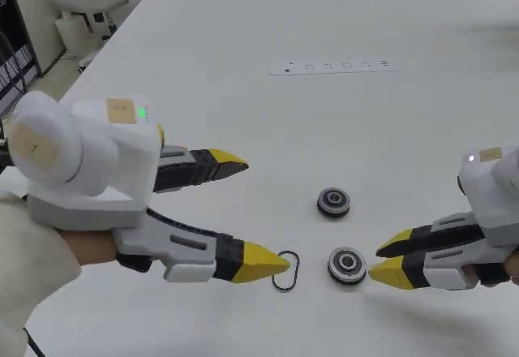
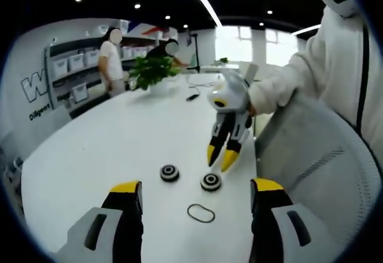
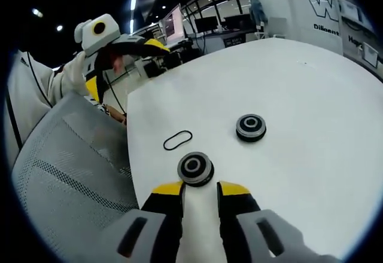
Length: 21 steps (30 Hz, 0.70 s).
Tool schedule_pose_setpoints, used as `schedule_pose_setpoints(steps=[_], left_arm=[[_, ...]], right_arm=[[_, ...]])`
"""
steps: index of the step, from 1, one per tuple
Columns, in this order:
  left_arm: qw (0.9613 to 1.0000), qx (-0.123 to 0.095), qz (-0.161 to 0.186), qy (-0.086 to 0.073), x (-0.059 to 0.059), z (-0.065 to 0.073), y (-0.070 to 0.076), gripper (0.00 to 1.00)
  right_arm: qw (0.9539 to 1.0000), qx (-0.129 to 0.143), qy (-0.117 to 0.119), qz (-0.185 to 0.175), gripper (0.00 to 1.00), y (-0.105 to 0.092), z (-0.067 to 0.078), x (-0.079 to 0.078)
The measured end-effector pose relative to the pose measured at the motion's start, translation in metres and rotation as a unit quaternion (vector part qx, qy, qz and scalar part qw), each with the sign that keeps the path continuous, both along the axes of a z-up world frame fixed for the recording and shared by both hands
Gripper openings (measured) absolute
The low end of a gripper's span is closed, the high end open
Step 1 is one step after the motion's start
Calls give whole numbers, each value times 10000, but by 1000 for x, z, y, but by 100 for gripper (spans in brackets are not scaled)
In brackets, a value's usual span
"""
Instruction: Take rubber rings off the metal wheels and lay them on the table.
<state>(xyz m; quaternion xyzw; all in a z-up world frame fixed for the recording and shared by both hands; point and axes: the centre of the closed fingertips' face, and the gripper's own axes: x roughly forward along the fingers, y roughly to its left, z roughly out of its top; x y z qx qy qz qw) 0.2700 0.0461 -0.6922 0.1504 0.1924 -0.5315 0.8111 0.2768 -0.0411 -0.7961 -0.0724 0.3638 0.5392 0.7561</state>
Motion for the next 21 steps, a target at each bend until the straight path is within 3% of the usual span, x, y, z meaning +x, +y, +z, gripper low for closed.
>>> schedule_pose_setpoints(steps=[3,12,17,21], left_arm=[[9999,18,-142,36,0,1,-12,75],[9987,92,-493,-86,5,11,-40,74],[9972,27,-690,-302,16,21,-56,73],[9972,-64,-692,-284,25,12,-66,72]], right_arm=[[10000,12,-9,21,19,1,0,-1],[9999,-59,-17,161,19,4,-4,-5],[9999,-37,-49,128,19,3,-5,-4],[9999,-61,-70,132,19,2,-7,-3]])
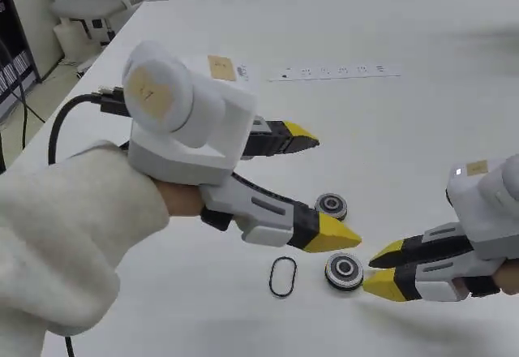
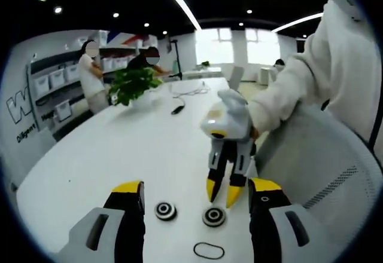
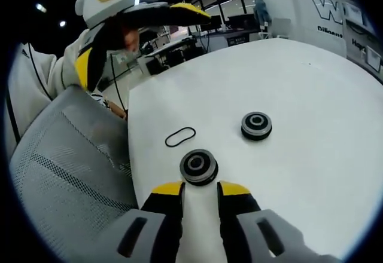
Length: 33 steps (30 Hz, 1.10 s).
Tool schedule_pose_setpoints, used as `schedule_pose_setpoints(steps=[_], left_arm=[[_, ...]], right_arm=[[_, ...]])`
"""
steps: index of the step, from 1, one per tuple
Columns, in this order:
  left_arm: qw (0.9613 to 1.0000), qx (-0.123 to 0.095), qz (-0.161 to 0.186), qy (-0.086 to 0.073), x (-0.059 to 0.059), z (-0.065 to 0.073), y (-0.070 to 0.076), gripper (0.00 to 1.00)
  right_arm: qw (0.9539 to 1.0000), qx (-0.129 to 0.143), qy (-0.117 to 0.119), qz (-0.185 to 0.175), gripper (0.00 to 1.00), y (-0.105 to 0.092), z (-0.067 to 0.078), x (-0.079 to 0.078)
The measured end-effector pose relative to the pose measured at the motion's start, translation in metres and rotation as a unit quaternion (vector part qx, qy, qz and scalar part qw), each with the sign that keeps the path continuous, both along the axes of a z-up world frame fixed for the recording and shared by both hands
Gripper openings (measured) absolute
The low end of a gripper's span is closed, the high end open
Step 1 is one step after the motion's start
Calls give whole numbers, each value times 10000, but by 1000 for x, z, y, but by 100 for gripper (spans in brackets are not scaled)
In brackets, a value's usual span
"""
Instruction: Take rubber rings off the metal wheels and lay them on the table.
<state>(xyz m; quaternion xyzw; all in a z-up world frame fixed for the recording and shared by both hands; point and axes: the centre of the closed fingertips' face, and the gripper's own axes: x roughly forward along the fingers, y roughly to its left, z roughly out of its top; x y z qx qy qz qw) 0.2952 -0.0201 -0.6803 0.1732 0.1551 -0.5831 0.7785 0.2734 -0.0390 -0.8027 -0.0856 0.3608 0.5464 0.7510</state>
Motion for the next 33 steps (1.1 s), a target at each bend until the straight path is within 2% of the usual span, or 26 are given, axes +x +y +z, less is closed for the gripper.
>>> schedule_pose_setpoints(steps=[3,6,8,10,12,13,14,16,17,21,25,30,33], left_arm=[[9999,-107,-97,59,-2,-7,-8,70],[9992,-376,-102,-54,-3,-11,-15,63],[9987,-506,-16,-21,-2,-16,-17,60],[9988,-481,23,-38,-3,-24,-18,60],[9993,-335,-27,-156,-5,-34,-18,60],[9994,-324,-28,-140,-6,-38,-19,58],[9994,-317,-38,-90,-7,-42,-19,57],[9993,-333,-38,182,-12,-51,-19,54],[9992,-312,-66,230,-14,-57,-19,53],[9995,-101,-104,279,-19,-76,-15,50],[9988,-192,-39,451,-18,-80,-16,47],[9989,-189,29,417,-17,-88,-14,42],[9984,-180,45,538,-18,-95,-13,37]], right_arm=[[10000,-54,-27,26,19,0,-2,-1],[9999,-78,-52,49,19,-1,-4,-1],[9999,-74,-64,58,18,0,-4,-1],[9999,-91,-59,78,18,1,-5,-2],[9999,-105,-62,89,18,1,-6,-3],[9999,-107,-65,94,18,1,-6,-3],[9999,-109,-68,96,18,1,-6,-3],[9999,-105,-89,102,18,1,-7,-2],[9998,-105,-98,103,18,1,-7,-2],[9999,-76,-134,71,18,1,-5,0],[9999,-29,-133,15,18,0,-5,1],[9999,-20,-165,2,18,1,-4,1],[9998,-13,-189,38,18,2,-4,0]])
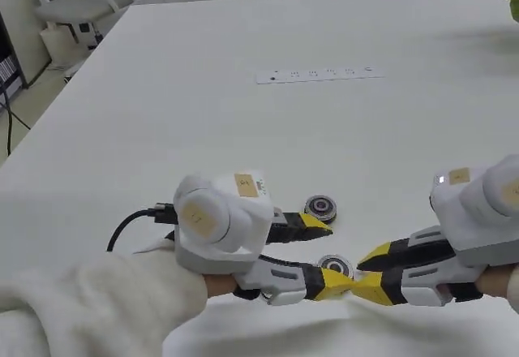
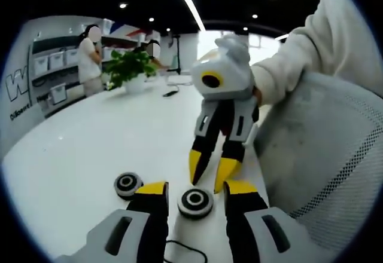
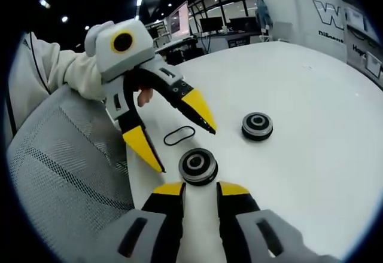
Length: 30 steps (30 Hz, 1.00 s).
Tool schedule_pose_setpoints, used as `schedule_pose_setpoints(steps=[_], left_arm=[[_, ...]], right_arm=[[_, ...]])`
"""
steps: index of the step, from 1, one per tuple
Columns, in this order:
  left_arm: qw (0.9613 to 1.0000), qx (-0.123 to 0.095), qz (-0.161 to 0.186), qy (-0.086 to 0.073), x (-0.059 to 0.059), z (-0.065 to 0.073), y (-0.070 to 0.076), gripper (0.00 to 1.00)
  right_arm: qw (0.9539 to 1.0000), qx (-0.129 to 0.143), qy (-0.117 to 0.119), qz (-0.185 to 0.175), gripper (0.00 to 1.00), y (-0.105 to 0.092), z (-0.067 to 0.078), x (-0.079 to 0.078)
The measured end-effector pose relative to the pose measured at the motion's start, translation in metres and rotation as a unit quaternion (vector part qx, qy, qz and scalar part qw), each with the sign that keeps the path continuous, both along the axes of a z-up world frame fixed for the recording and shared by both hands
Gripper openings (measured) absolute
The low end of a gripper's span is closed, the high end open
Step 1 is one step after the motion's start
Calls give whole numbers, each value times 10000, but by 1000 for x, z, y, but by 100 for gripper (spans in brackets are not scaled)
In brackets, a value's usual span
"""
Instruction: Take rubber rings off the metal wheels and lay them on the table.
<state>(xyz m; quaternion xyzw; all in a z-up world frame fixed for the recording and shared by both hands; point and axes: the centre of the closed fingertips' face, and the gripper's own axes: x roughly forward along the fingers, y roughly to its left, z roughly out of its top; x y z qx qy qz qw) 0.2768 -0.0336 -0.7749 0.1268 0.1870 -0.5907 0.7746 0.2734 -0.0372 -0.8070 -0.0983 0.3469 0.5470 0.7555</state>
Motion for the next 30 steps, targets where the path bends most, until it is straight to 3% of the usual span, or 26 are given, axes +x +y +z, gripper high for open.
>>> schedule_pose_setpoints(steps=[5,10,15,20,30], left_arm=[[9999,64,-30,87,-3,-7,-1,34],[10000,41,-45,21,-4,-7,-2,32],[10000,29,-14,-64,-2,-9,-2,24],[10000,61,-20,-20,-3,-13,-2,18],[9999,107,26,24,-2,-19,0,18]], right_arm=[[10000,13,-56,56,19,1,0,0],[9999,25,-106,87,19,2,0,0],[9998,4,-119,128,18,3,-2,-1],[9998,-3,-138,143,17,3,-2,-1],[9998,27,-138,101,17,3,-2,1]])
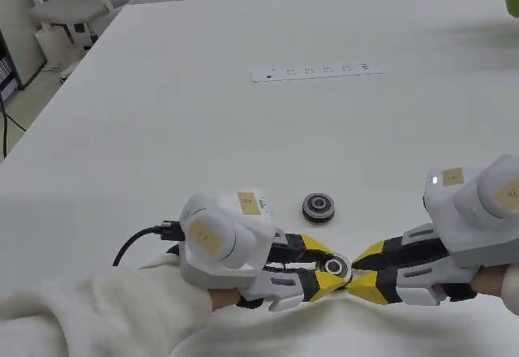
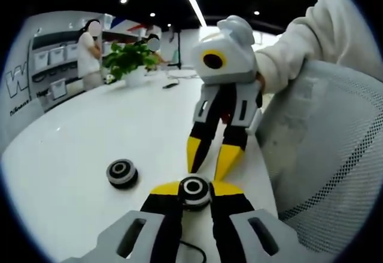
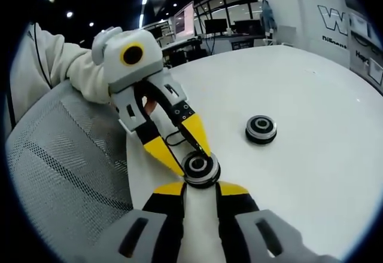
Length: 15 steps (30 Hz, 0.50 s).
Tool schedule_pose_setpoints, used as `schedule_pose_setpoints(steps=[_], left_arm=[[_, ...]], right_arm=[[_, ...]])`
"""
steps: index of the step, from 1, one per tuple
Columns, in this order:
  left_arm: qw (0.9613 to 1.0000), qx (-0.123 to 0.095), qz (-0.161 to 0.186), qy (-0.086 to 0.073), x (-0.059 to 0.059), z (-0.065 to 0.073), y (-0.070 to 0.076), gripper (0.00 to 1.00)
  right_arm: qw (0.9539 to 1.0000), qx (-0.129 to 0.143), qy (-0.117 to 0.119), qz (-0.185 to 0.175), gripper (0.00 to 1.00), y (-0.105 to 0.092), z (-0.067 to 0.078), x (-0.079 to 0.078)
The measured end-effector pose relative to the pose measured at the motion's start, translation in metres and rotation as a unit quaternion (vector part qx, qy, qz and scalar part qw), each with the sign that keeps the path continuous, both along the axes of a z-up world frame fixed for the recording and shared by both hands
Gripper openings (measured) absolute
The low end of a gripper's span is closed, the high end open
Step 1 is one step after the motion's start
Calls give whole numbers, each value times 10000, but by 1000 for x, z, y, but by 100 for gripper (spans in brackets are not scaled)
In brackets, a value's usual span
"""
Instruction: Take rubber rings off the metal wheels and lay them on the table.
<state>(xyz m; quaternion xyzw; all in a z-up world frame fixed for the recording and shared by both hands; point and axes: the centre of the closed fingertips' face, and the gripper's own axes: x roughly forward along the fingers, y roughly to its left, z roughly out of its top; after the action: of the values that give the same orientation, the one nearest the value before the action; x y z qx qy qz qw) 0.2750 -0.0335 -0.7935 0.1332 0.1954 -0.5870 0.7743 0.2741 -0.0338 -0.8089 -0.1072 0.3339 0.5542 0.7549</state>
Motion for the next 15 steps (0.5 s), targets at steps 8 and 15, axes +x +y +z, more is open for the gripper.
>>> schedule_pose_setpoints(steps=[8,15], left_arm=[[10000,9,56,-41,2,2,3,14],[10000,-17,59,-38,1,2,3,14]], right_arm=[[10000,22,-25,-18,15,1,-1,1],[9999,-68,-135,44,13,0,-3,1]])
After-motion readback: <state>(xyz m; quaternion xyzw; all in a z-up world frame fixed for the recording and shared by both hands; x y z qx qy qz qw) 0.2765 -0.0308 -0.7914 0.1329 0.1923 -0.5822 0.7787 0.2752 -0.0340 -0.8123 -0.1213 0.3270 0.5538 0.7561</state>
